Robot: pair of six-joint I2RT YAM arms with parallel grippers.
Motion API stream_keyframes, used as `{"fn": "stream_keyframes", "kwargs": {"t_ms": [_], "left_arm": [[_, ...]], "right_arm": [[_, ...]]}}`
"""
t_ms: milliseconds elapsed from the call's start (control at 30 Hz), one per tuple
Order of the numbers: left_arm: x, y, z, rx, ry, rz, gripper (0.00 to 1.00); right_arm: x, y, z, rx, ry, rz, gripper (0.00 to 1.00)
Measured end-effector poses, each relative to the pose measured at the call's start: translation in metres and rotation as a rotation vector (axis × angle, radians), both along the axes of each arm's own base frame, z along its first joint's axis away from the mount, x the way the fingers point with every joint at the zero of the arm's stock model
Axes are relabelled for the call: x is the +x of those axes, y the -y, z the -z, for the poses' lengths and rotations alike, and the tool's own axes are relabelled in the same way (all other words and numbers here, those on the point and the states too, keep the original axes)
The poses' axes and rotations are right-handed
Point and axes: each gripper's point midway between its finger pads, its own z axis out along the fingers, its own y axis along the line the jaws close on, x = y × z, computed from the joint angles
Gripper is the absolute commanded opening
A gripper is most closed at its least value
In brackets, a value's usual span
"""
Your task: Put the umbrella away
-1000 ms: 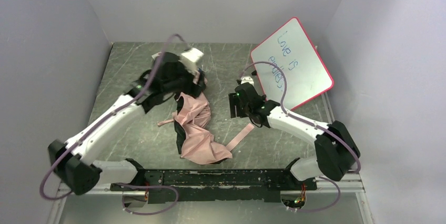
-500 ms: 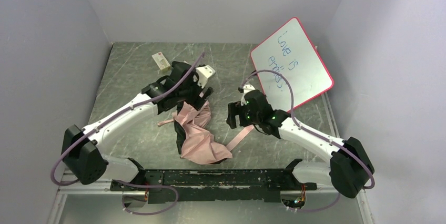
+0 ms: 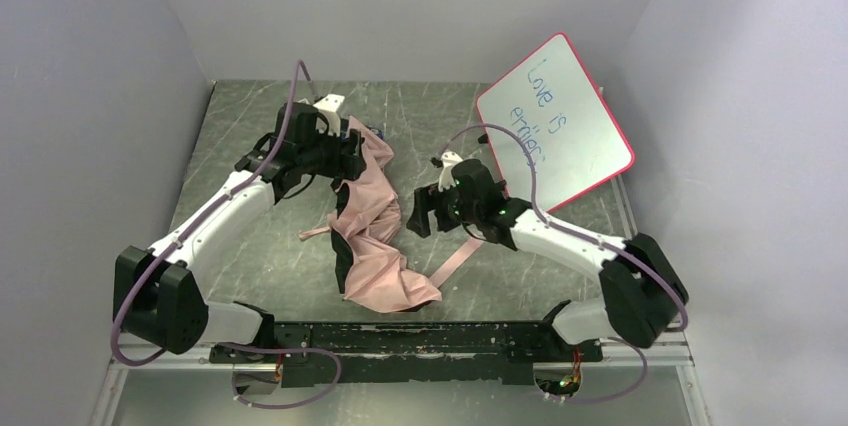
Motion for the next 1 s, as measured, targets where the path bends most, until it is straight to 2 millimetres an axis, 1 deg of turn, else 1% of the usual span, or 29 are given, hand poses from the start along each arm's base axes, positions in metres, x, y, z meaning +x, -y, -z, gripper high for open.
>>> {"fn": "stream_keyframes", "kwargs": {"t_ms": [67, 133, 233, 333, 400, 433, 500, 567, 600, 700, 800, 833, 900, 1000], "left_arm": [[-0.002, -0.001, 0.004, -0.014, -0.018, -0.011, 0.90], [-0.010, -0.008, 0.014, -0.031, -0.050, -0.035, 0.90], [-0.022, -0.017, 0.021, -0.059, -0.082, -0.062, 0.91], [-0.027, -0.018, 0.012, -0.087, -0.065, -0.059, 0.90], [-0.029, -0.016, 0.004, -0.103, -0.045, -0.041, 0.89], [-0.030, -0.015, 0.002, -0.106, -0.042, -0.029, 0.88], [-0.029, -0.011, -0.001, -0.106, -0.036, 0.001, 0.86], [-0.030, -0.006, 0.000, -0.091, -0.039, 0.032, 0.85], [-0.031, -0.005, 0.002, -0.082, -0.041, 0.044, 0.85], [-0.043, 0.005, 0.009, -0.042, -0.062, 0.096, 0.87], [-0.060, 0.020, 0.017, -0.003, -0.091, 0.146, 0.90], [-0.067, 0.024, 0.020, 0.013, -0.106, 0.160, 0.94], [-0.078, 0.029, 0.026, 0.037, -0.127, 0.173, 0.96], [-0.089, 0.035, 0.037, 0.045, -0.158, 0.175, 0.93]], "right_arm": [[0.007, -0.009, 0.005, 0.014, -0.030, 0.015, 0.88], [0.015, -0.018, 0.007, 0.033, -0.053, 0.036, 0.88], [0.023, -0.024, 0.004, 0.041, -0.069, 0.061, 0.88], [0.034, -0.024, -0.004, 0.007, -0.065, 0.095, 0.88], [0.039, -0.015, -0.007, -0.043, -0.064, 0.140, 0.88], [0.038, -0.009, -0.006, -0.066, -0.070, 0.157, 0.87], [0.031, 0.010, -0.003, -0.131, -0.090, 0.210, 0.85], [0.019, 0.028, -0.003, -0.169, -0.105, 0.242, 0.85], [0.009, 0.038, -0.005, -0.177, -0.111, 0.248, 0.85], [-0.013, 0.051, -0.014, -0.139, -0.102, 0.230, 0.85], [-0.035, 0.056, -0.013, -0.086, -0.110, 0.194, 0.85], [-0.040, 0.057, -0.011, -0.073, -0.118, 0.183, 0.85], [-0.046, 0.055, -0.004, -0.061, -0.138, 0.165, 0.85], [-0.049, 0.046, 0.004, -0.047, -0.171, 0.127, 0.85]]}}
